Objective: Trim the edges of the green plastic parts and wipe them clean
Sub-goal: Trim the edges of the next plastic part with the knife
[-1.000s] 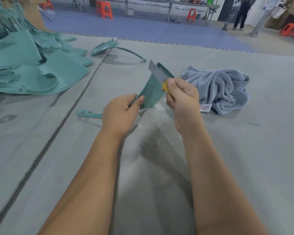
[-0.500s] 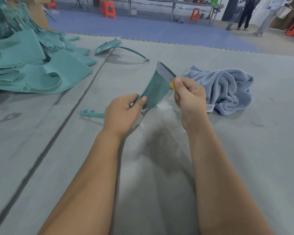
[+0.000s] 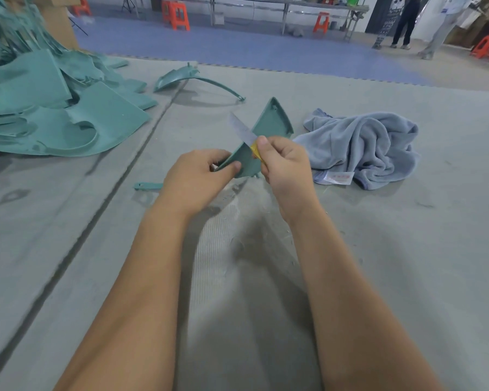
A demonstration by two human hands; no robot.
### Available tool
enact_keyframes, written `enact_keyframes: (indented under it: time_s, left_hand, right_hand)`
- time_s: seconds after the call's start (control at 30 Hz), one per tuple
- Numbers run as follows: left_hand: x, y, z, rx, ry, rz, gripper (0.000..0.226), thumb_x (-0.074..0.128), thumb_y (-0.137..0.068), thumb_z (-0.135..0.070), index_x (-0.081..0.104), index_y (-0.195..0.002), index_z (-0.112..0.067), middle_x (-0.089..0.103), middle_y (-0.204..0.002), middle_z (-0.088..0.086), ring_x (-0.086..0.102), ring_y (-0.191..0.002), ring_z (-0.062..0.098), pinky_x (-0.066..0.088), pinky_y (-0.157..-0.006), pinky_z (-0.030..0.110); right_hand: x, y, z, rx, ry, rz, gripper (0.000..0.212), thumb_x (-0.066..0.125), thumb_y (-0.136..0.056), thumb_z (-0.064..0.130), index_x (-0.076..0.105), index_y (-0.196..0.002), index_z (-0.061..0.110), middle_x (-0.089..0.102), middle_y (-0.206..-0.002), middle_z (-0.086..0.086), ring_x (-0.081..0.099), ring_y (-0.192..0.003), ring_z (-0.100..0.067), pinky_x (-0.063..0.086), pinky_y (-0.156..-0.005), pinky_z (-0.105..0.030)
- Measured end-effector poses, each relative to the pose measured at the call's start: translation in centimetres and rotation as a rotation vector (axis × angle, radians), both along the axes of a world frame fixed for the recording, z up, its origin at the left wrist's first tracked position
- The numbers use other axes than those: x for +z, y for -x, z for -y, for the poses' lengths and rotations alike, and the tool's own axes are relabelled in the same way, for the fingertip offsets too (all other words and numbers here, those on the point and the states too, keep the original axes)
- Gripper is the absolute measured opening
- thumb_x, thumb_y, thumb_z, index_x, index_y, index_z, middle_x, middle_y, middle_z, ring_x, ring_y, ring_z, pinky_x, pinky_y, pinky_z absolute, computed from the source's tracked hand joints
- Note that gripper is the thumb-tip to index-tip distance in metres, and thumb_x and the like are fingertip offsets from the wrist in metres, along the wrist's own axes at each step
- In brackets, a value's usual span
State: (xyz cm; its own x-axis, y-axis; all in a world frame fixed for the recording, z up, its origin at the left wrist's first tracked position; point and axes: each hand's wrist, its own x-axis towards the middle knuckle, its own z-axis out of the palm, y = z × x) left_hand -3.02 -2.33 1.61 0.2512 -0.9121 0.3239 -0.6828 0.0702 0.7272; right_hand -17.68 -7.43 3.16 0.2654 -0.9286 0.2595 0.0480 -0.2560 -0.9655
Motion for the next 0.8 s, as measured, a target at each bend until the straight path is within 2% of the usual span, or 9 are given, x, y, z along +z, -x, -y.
enact_keyframes:
  time_s: [0.1, 0.17, 0.23, 0.3, 0.43, 0.5, 0.63, 0.73, 0.8]
  left_hand:
    - [0.2, -1.8, -0.5, -0.019, -0.118, 0.108, 0.014, 0.054, -0.090, -0.050, 0.061, -0.079, -0.044, 0.062, -0.065, -0.012, 0.058, -0.063, 0.005, 0.047, -0.061, 0.033]
    - [-0.1, -2.1, -0.4, 0.026, -0.174, 0.145, 0.024, 0.053, -0.093, -0.048, 0.056, -0.072, -0.036, 0.063, -0.068, -0.005, 0.061, -0.071, 0.020, 0.050, -0.067, 0.038]
    - [-0.5, -1.9, -0.1, 0.110, -0.171, 0.223, 0.039, 0.051, -0.095, -0.047, 0.048, -0.064, -0.023, 0.055, -0.060, 0.000, 0.054, -0.062, 0.025, 0.041, -0.057, 0.036]
    - [-0.7, -1.7, 0.2, 0.170, -0.137, 0.288, 0.046, 0.049, -0.095, -0.048, 0.044, -0.062, -0.017, 0.047, -0.053, -0.001, 0.047, -0.054, 0.022, 0.029, -0.050, 0.032]
    - [-1.0, -1.8, 0.2, 0.174, -0.092, 0.332, 0.047, 0.047, -0.096, -0.052, 0.054, -0.070, -0.013, 0.045, -0.051, 0.000, 0.045, -0.051, 0.015, 0.024, -0.047, 0.031]
    - [-1.1, -1.8, 0.1, 0.174, -0.083, 0.318, 0.051, 0.047, -0.094, -0.055, 0.051, -0.066, -0.013, 0.044, -0.049, 0.000, 0.045, -0.050, 0.016, 0.023, -0.047, 0.031]
    - [-1.2, -1.5, -0.1, 0.195, -0.110, 0.226, 0.062, 0.052, -0.083, -0.068, 0.043, -0.056, -0.013, 0.042, -0.040, -0.003, 0.043, -0.043, 0.018, 0.026, -0.047, 0.029]
    - [-1.2, -1.5, -0.2, 0.192, -0.143, 0.164, 0.071, 0.046, -0.073, -0.079, 0.057, -0.064, -0.010, 0.039, -0.042, -0.003, 0.038, -0.041, 0.016, 0.029, -0.048, 0.029]
    - [-1.1, -1.5, -0.4, 0.181, -0.173, 0.121, 0.073, 0.040, -0.068, -0.085, 0.069, -0.071, -0.018, 0.041, -0.040, -0.004, 0.042, -0.041, 0.015, 0.033, -0.051, 0.029]
  right_hand:
    - [-0.1, 0.1, 0.2, -0.061, -0.007, -0.013, 0.035, 0.051, -0.100, 0.017, 0.056, -0.066, 0.012, 0.029, -0.052, 0.004, 0.024, -0.048, -0.007, 0.022, -0.047, -0.020]
    - [-0.4, 0.2, 0.3, -0.068, -0.028, -0.031, 0.034, 0.051, -0.100, 0.015, 0.054, -0.071, -0.001, 0.029, -0.054, 0.002, 0.024, -0.049, -0.009, 0.021, -0.049, -0.022]
    - [-0.6, 0.0, -0.1, -0.020, -0.055, -0.012, 0.031, 0.051, -0.100, 0.015, 0.053, -0.071, 0.003, 0.028, -0.050, 0.005, 0.023, -0.047, -0.008, 0.020, -0.047, -0.022]
    - [-0.7, -0.4, -0.6, 0.040, -0.062, -0.011, 0.034, 0.052, -0.100, 0.015, 0.051, -0.066, 0.010, 0.028, -0.047, 0.007, 0.023, -0.044, -0.006, 0.019, -0.044, -0.020]
    - [-1.0, -1.6, -1.6, 0.041, -0.036, -0.136, 0.041, 0.055, -0.098, 0.018, 0.059, -0.057, 0.019, 0.031, -0.044, 0.006, 0.025, -0.043, -0.009, 0.021, -0.046, -0.025]
    - [-1.0, -1.8, -1.8, -0.024, 0.008, -0.199, 0.040, 0.055, -0.096, 0.018, 0.058, -0.057, 0.015, 0.032, -0.043, 0.009, 0.027, -0.045, -0.010, 0.022, -0.049, -0.027]
    - [-0.6, -1.6, -1.1, -0.107, 0.078, -0.188, 0.038, 0.055, -0.096, 0.018, 0.055, -0.073, -0.013, 0.028, -0.049, 0.007, 0.024, -0.049, -0.008, 0.021, -0.050, -0.028]
    - [-0.5, -1.4, -0.7, -0.109, 0.098, -0.192, 0.040, 0.056, -0.096, 0.017, 0.053, -0.077, -0.018, 0.024, -0.045, 0.010, 0.021, -0.046, -0.007, 0.019, -0.047, -0.027]
    - [-0.4, -1.5, -0.6, -0.105, 0.093, -0.199, 0.039, 0.056, -0.095, 0.018, 0.053, -0.077, -0.017, 0.025, -0.045, 0.010, 0.022, -0.046, -0.008, 0.019, -0.049, -0.028]
